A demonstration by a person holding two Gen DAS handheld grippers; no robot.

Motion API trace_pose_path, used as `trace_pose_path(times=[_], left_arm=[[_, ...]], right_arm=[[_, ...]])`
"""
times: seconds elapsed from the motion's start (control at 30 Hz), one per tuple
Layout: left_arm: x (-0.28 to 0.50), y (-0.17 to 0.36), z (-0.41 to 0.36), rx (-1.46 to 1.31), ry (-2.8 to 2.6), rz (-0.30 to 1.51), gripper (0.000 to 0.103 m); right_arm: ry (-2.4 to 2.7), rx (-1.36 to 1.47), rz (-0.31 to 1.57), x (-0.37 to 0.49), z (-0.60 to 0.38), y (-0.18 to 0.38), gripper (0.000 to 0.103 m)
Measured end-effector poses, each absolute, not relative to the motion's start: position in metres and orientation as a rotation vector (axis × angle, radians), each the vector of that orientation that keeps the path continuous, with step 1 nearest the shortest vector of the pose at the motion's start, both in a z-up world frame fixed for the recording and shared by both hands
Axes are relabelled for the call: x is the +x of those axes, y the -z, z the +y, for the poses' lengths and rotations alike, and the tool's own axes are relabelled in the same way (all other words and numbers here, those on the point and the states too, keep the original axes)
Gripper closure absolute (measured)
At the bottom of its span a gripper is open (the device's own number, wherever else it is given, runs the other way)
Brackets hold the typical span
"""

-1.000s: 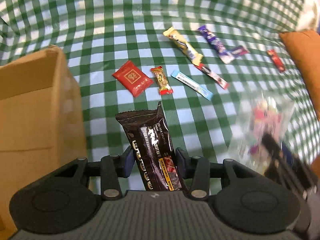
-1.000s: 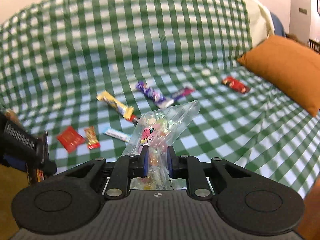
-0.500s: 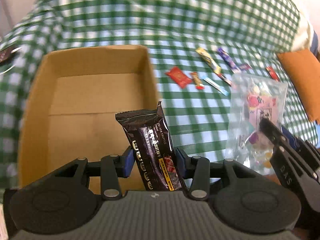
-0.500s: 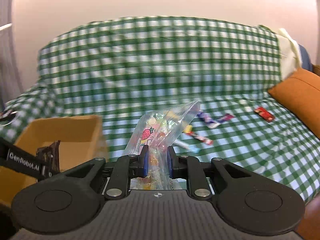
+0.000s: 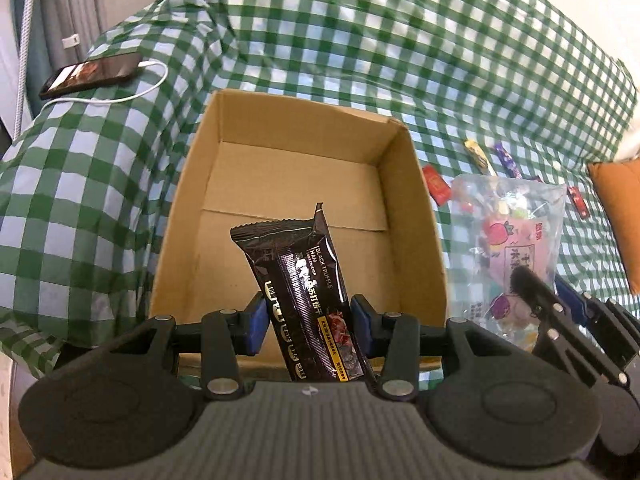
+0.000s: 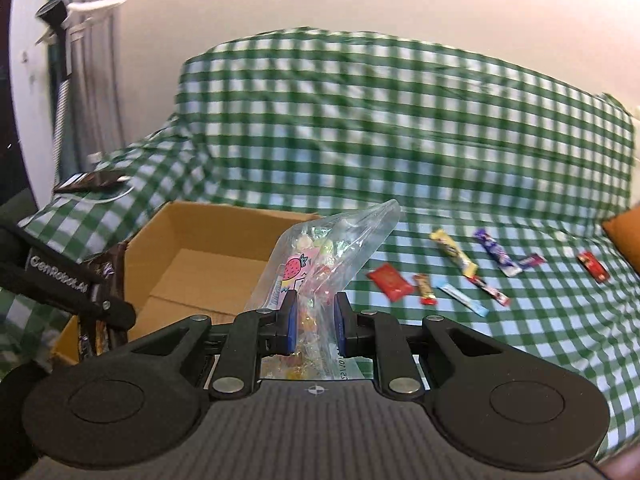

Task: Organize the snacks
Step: 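Carry the chocolate bar and candy bag over the cardboard box with both tools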

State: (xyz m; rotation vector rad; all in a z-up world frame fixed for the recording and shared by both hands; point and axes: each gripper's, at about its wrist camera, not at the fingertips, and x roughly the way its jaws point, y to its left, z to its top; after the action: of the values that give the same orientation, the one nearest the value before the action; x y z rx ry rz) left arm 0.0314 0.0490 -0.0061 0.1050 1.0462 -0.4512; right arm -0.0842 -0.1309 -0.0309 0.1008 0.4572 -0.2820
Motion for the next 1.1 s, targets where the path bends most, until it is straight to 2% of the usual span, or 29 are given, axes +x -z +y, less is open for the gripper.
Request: trace_pose_path(times=[0.23, 1.1], left_arm=[[0.048, 0.016, 0.055, 0.126, 0.445, 1.044, 0.055], [0.123, 0.085, 0.011, 0.263, 0.39, 1.097, 0.055]], right_arm=[[0.245, 0.065, 0.494, -0.059, -0.105, 0.033, 0.083], [0.182, 0.09, 0.629, 0.021, -0.131, 0.08, 0.083]])
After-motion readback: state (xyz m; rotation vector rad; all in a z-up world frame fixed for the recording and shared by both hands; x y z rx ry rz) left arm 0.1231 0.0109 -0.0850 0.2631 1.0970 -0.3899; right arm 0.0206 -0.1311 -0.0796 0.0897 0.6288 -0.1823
